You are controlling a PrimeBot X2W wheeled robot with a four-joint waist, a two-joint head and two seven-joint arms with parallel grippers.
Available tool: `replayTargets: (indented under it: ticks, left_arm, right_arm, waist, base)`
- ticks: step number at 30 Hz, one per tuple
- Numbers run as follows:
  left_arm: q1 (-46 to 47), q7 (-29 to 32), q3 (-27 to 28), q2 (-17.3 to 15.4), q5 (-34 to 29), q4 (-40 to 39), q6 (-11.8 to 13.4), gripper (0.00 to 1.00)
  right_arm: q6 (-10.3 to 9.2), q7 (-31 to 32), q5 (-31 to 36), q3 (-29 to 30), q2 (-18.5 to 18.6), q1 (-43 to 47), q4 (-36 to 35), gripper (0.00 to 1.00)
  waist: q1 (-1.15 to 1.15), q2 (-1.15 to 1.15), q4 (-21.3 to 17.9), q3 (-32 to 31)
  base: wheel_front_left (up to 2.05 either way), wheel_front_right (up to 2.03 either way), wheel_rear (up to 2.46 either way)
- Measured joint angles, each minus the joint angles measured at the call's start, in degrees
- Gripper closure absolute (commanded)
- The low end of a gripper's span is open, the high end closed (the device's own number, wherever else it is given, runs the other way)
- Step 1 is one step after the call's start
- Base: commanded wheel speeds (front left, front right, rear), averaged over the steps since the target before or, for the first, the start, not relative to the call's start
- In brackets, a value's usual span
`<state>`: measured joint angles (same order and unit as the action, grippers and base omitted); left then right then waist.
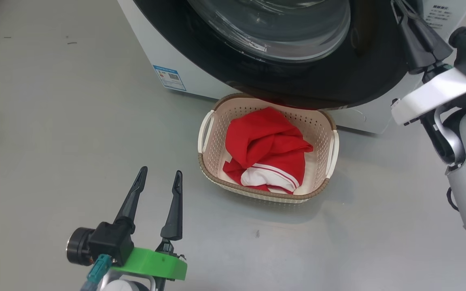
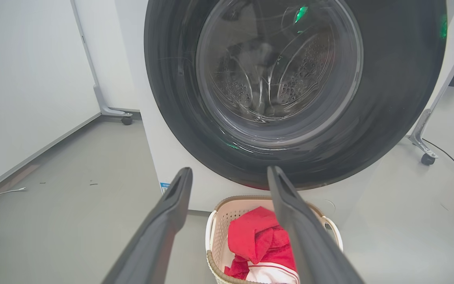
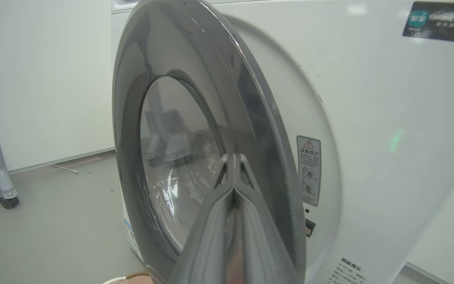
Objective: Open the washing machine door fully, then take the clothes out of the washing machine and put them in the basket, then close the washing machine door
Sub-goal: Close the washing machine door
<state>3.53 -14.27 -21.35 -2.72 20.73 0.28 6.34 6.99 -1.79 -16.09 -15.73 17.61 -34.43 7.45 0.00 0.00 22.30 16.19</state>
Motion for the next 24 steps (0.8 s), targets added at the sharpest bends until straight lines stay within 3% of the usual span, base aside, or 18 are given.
replayTargets:
  ticks: [24]
  left_arm:
    - [3.5,0.0,-3.0,0.2,2.5,-3.5,0.4,0.00]
  right_arm:
    - [0.51,2.4,-3.1,-2.4,6.4,-12.6,8.3,1.00]
  waist:
    - [0.00,0.00,2.8,5.8]
  base:
    - [0.00,0.00,0.00]
